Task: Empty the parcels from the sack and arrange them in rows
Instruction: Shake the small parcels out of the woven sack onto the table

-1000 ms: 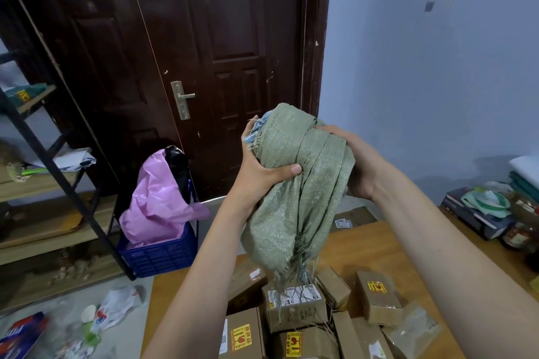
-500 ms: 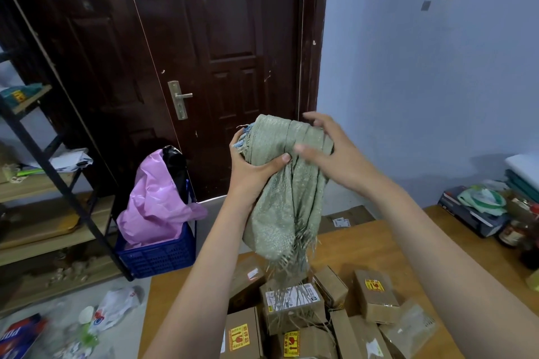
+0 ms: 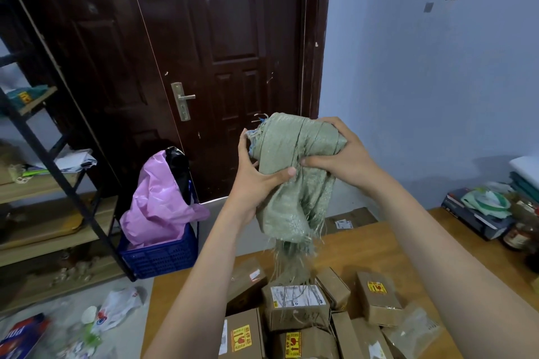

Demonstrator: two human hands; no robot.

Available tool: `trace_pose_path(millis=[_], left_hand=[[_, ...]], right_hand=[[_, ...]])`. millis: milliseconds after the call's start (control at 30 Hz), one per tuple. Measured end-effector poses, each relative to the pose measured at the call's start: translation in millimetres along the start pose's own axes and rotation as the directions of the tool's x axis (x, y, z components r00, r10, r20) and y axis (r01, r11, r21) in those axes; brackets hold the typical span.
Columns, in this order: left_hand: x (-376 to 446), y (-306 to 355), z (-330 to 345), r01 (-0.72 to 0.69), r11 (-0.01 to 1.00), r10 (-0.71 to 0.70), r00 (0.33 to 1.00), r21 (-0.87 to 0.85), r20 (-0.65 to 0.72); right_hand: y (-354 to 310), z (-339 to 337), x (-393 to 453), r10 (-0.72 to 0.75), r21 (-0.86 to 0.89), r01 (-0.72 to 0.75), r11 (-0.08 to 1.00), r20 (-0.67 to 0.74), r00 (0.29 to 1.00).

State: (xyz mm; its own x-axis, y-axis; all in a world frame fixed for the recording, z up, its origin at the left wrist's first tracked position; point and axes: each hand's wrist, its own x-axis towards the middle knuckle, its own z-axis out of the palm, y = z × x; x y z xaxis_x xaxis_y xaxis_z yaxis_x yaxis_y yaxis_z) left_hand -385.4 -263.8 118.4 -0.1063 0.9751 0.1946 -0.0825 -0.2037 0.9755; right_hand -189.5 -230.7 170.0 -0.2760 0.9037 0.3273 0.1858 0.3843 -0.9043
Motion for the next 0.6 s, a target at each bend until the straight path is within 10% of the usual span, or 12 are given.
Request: trace_pose_path(millis=[600], left_hand=[[-5, 4, 6, 0.102, 0.989, -0.081, 0.98, -0.11, 0.184]], right_hand=[[-13, -16, -1, 0.186, 0.128, -0.196, 0.972, 0.083, 0.979]])
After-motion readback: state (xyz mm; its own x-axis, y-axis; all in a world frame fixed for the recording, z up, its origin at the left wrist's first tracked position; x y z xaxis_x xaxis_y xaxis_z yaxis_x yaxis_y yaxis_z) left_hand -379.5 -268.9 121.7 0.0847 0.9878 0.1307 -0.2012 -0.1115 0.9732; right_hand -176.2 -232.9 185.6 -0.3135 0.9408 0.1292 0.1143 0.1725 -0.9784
